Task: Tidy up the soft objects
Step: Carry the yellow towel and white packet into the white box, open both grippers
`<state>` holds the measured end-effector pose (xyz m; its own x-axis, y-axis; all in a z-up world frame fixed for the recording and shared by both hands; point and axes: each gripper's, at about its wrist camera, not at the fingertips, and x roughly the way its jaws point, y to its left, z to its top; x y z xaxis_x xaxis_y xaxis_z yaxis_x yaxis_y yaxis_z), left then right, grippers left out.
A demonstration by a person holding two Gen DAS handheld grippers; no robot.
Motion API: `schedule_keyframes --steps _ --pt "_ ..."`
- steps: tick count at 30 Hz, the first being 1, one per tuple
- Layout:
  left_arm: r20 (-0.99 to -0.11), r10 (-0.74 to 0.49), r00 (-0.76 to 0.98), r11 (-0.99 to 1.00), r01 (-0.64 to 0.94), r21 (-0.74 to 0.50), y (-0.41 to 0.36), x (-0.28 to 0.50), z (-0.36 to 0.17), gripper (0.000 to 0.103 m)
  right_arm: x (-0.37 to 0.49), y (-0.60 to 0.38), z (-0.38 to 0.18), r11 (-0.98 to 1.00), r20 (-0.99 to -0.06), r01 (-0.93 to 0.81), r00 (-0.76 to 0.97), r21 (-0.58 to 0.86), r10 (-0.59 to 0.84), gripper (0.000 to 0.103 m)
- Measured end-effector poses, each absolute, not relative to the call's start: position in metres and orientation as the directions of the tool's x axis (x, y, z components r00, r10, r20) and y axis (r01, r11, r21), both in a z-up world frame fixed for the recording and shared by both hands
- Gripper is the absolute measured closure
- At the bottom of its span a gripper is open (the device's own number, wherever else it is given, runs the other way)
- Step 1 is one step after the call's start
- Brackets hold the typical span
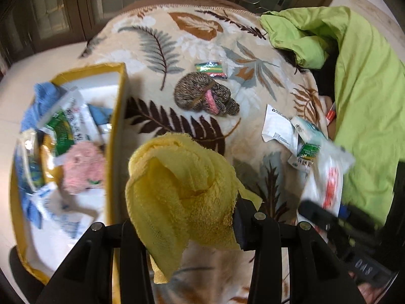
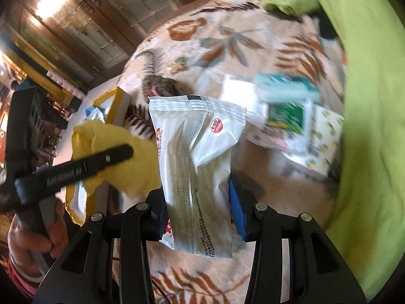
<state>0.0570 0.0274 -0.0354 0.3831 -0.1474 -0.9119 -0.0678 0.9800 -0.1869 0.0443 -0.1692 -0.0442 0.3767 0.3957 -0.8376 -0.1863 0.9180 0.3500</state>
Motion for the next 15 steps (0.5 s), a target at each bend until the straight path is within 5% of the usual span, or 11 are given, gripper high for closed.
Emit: schedule_keyframes --steps 15 --pt "-0.889 -0.075 0.451 0.991 -0.066 -0.117 0.086 0.019 0.016 0.062 0.053 -0.071 0.0 0.874 -0.804 -0.399 0.4 0.279 0.439 0.062"
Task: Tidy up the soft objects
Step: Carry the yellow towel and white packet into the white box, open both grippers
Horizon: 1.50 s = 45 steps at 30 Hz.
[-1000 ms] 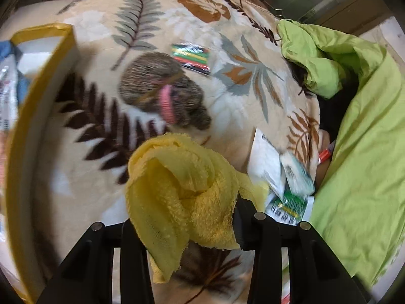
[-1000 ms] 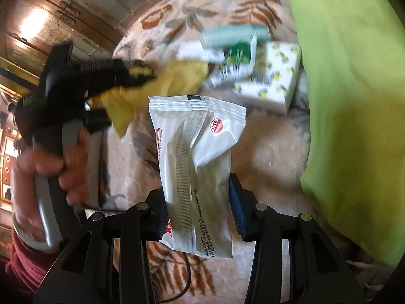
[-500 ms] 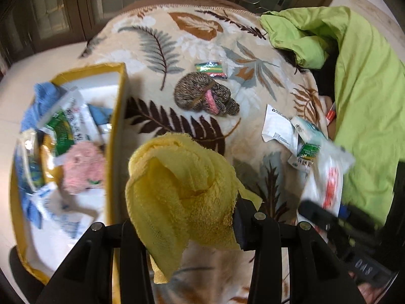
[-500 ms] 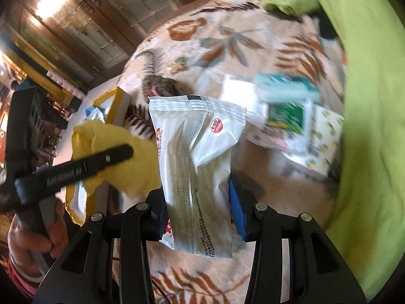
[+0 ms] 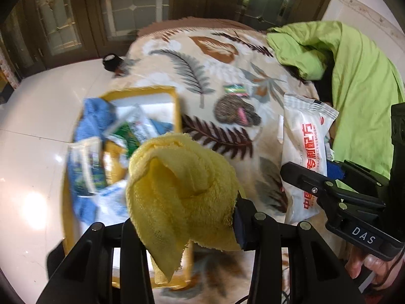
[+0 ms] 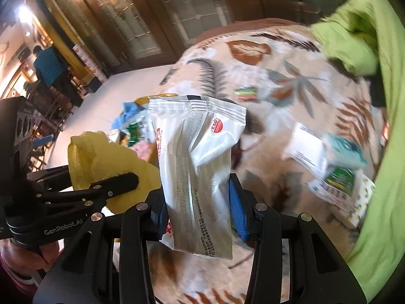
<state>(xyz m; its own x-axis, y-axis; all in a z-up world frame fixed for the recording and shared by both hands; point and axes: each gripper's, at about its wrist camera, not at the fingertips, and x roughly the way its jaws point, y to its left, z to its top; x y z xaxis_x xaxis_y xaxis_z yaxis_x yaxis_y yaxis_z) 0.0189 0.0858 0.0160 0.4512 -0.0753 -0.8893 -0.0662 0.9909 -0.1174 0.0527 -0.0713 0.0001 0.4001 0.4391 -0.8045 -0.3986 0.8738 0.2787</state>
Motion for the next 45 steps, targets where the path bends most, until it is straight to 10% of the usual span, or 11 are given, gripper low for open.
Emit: schedule_keyframes --steps 30,45 --pt "-0.918 0.093 0.386 0.965 -0.262 -0.013 0.231 0.055 -0.022 0.061 0.119 0.105 -0.032 0.83 -0.858 -0.482 0.262 0.28 0.442 0.062" --pt "-0.913 0.071 0.402 0.944 -0.323 -0.069 0.247 0.065 -0.028 0.038 0.135 0.108 -0.056 0.832 -0.861 -0.419 0.191 0.362 0.471 0.058"
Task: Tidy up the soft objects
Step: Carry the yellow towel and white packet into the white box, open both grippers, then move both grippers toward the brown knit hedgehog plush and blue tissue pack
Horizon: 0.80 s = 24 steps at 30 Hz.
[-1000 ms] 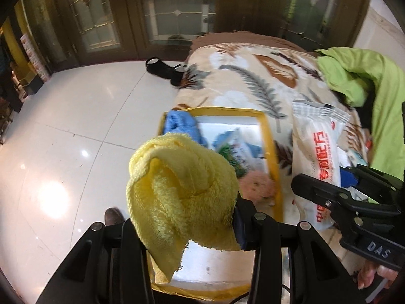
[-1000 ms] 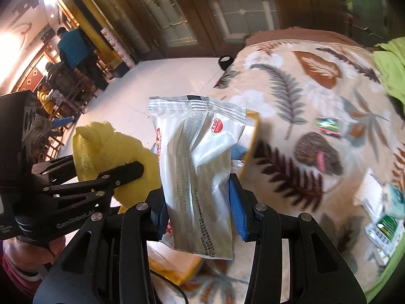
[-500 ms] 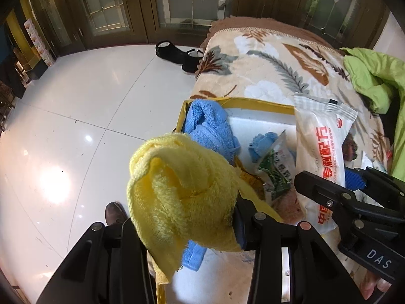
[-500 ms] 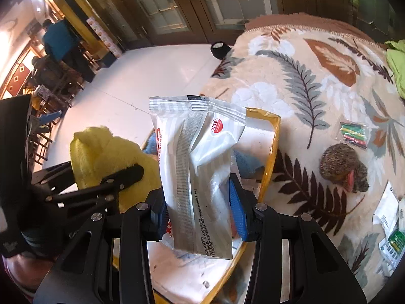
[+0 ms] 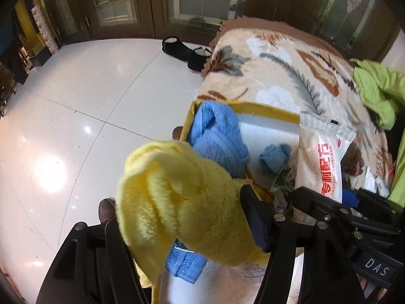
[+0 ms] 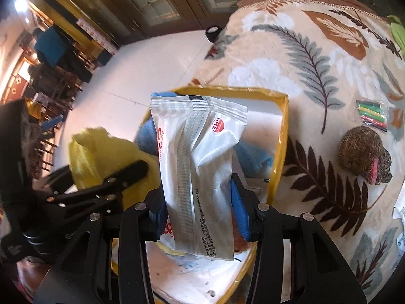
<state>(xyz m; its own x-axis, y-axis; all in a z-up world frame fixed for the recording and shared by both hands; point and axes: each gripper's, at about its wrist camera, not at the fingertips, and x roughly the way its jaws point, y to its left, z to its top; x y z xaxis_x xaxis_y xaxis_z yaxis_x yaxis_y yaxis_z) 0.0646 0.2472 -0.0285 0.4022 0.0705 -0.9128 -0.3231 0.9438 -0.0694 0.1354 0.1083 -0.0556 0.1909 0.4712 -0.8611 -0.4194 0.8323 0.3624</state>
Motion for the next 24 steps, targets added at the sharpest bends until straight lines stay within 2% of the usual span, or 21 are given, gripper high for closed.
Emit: schedule_keyframes --steps 2,3,4,8,17,24 --pt "-0.907 0.071 0.414 0.94 -0.332 -0.078 0.249 0.064 -0.022 0.035 0.134 0.109 -0.051 0.827 -0.851 -0.423 0.201 0.371 0.484 0.053" --pt "-0.907 0.079 0.415 0.94 -0.335 -0.071 0.249 0.064 -0.02 0.035 0.133 0.11 -0.049 0.829 -0.851 -0.423 0.21 0.365 0.481 0.046" --pt "-0.906 0.077 0.417 0.939 -0.334 -0.075 0.249 0.063 -0.018 0.034 0.133 0.11 -0.049 0.834 -0.854 -0.422 0.216 0.355 0.473 0.045" --pt "-0.902 0.08 0.423 0.937 -0.341 -0.077 0.251 0.059 -0.011 0.034 0.135 0.108 -0.054 0.848 -0.879 -0.4 0.175 0.347 0.443 0.045" --pt "-0.869 0.058 0.492 0.951 -0.293 -0.103 0.223 0.042 0.015 0.034 0.122 0.04 -0.011 0.829 -0.796 -0.322 0.266 0.458 0.543 0.045" --pt "-0.86 -0.001 0.51 0.969 -0.212 -0.127 0.173 0.04 0.024 0.034 0.1 -0.026 -0.011 0.868 -0.823 -0.28 0.296 0.41 0.484 0.045"
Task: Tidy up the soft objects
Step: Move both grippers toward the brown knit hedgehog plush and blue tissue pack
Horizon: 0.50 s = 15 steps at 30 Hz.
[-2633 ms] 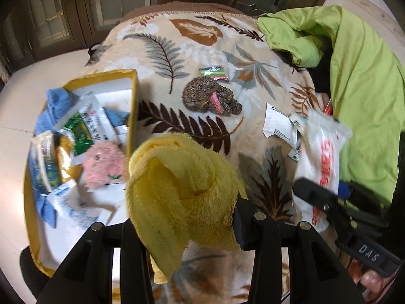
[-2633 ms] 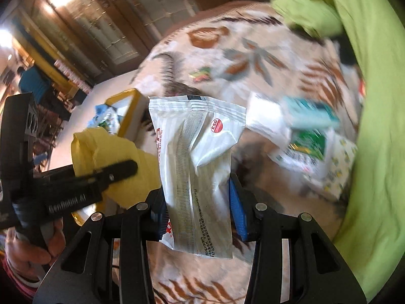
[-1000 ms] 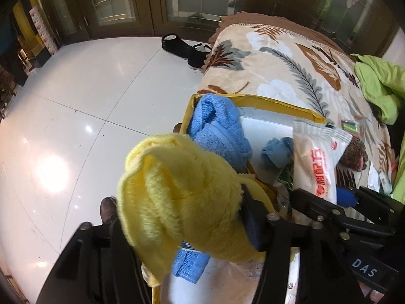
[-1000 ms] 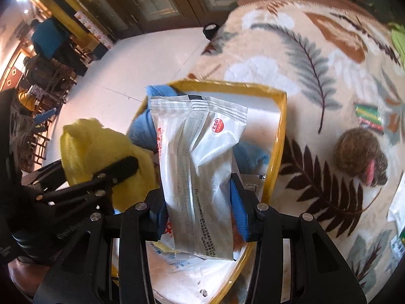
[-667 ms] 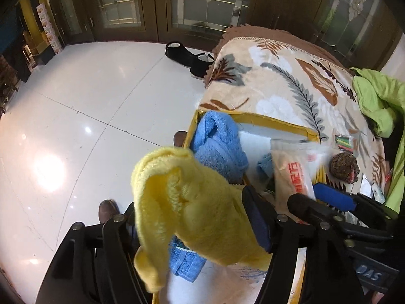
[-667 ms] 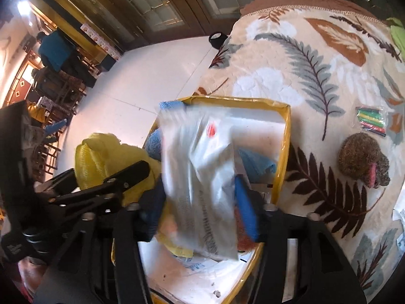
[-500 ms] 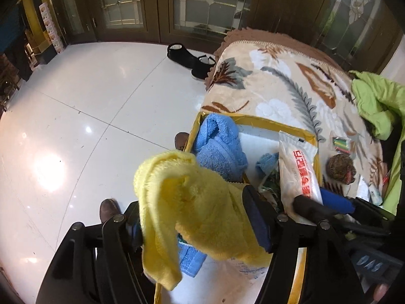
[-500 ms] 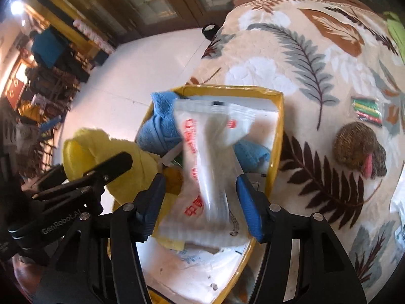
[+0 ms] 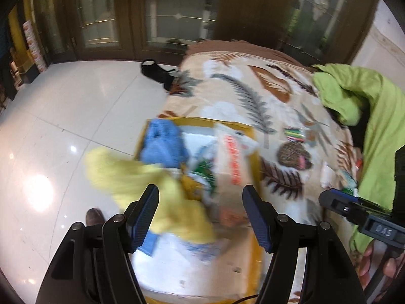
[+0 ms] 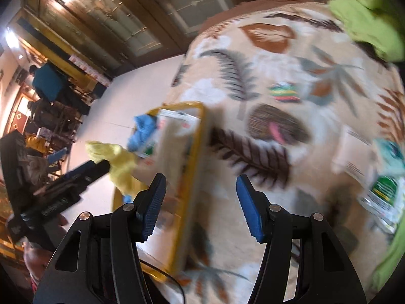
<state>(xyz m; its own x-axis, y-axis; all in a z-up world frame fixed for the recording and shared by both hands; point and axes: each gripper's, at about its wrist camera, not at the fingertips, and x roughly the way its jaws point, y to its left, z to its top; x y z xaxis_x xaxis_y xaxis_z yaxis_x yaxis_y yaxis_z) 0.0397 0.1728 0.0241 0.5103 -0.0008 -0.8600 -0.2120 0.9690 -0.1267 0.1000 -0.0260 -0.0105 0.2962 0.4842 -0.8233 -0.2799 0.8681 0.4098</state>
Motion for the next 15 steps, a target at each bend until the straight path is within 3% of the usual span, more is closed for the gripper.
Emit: schedule_keyframes --steps 15 --pt "-0.86 -0.11 0.499 0.992 0.001 -0.126 0.062 0.088 -0.001 0.034 0.076 -0.16 -0.015 0.913 -0.826 -0.094 0.398 0.396 0.399 0.045"
